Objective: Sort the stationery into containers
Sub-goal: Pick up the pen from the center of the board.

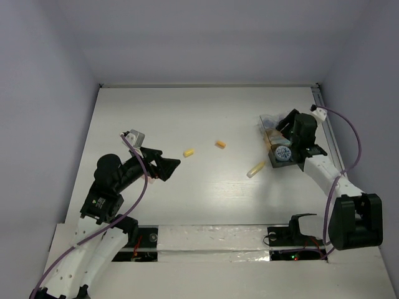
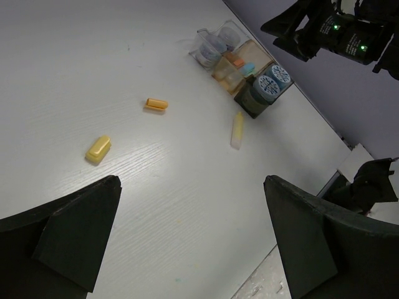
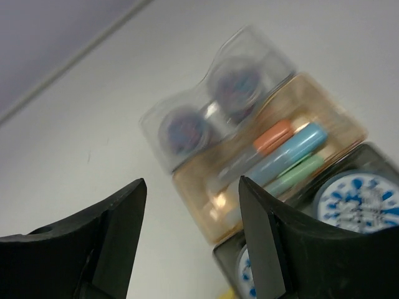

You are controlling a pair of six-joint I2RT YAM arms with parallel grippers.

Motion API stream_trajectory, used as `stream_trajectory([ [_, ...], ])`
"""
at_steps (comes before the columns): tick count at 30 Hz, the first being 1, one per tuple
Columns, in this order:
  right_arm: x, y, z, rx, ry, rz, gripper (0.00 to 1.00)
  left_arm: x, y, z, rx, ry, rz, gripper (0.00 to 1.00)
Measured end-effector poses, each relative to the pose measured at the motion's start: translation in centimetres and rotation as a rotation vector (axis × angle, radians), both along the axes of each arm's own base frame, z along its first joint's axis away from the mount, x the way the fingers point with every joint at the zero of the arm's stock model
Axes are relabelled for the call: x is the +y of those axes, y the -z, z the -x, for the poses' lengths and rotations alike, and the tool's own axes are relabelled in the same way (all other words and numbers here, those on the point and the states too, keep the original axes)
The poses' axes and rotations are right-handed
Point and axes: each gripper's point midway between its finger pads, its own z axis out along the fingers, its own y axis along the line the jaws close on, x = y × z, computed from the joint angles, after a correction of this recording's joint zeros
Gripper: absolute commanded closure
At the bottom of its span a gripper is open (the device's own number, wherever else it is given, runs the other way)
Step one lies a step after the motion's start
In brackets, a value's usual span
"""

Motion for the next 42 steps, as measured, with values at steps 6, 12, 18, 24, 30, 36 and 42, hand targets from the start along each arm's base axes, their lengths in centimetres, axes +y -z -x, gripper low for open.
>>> stream_trajectory([
  [6,9.7,1.8,4.5,0.178,-0.347,0.016,0.31,0.0,0.0,0.0,0.000,0.000,0.000,0.01],
  [12,11.6,3.8,9.6,0.320,-0.462,0.034,0.20,0.0,0.0,0.0,0.000,0.000,0.000,0.01],
  [18,10.6,6.3,11.7,0.434,-0.453,0.050,0.16,0.0,0.0,0.0,0.000,0.000,0.000,0.01],
  [24,11.2,10.2,12.8,0.566,-0.476,0.064,0.15,0.0,0.0,0.0,0.000,-0.001,0.000,0.01],
  [30,12.1,12.7,13.2,0.650,-0.497,0.094,0.19,0.0,0.0,0.0,0.000,-0.002,0.000,0.01],
  [36,11.7,13.2,12.1,0.677,-0.457,0.142,0.21,0.0,0.1,-0.1,0.002,-0.003,-0.001,0.01],
  [42,11.6,13.7,11.7,0.693,-0.449,0.155,0.27,0.0,0.1,-0.1,0.004,-0.004,-0.002,0.01],
])
